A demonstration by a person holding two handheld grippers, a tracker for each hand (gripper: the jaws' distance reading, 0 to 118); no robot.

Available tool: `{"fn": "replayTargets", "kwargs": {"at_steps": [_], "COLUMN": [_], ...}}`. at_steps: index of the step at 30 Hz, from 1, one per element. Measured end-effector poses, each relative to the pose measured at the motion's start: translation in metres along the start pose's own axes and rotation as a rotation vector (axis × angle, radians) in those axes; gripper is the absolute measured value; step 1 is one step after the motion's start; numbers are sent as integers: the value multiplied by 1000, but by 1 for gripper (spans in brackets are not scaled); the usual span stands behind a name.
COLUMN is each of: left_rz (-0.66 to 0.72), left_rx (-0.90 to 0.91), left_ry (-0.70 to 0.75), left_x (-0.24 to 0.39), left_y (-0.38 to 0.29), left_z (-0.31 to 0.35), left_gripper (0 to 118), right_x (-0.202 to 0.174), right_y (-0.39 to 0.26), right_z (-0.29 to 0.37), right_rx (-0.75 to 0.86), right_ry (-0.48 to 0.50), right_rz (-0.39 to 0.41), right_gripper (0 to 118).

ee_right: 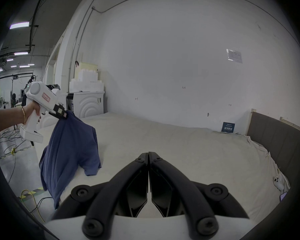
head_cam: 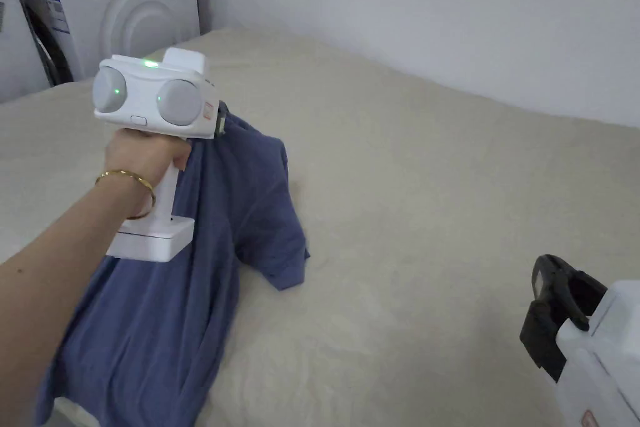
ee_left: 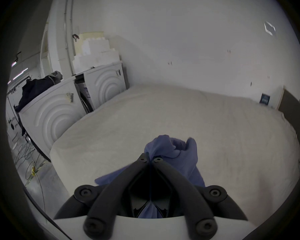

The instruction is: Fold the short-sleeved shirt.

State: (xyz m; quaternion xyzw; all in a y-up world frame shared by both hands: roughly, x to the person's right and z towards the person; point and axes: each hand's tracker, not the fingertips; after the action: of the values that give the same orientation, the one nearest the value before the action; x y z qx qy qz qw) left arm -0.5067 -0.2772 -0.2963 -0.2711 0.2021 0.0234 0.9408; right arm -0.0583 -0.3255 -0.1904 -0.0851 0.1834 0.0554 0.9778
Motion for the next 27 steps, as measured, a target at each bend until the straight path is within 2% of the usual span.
{"fn": "replayTargets", "kwargs": {"at_steps": [8,15,21,27], "left_rz": [15,-45,-118,-204], "left_rx": [209,368,438,397], "left_ry": [-5,-80,-179,-350], "left_x": [-4,32,101,203], "left_y": [72,130,147,115], "left_z": [97,151,172,163], "left_gripper": [0,0,0,0], "right_x": [23,54,83,114], "right_y": [16,24,21,6], "right_z": [36,59,83,107], "right_rx": [72,116,137,115], "right_ry": [-55,-139,-226,-319], "right_rz": [-28,-61,-87,-112], "right_gripper": [0,0,0,0]}}
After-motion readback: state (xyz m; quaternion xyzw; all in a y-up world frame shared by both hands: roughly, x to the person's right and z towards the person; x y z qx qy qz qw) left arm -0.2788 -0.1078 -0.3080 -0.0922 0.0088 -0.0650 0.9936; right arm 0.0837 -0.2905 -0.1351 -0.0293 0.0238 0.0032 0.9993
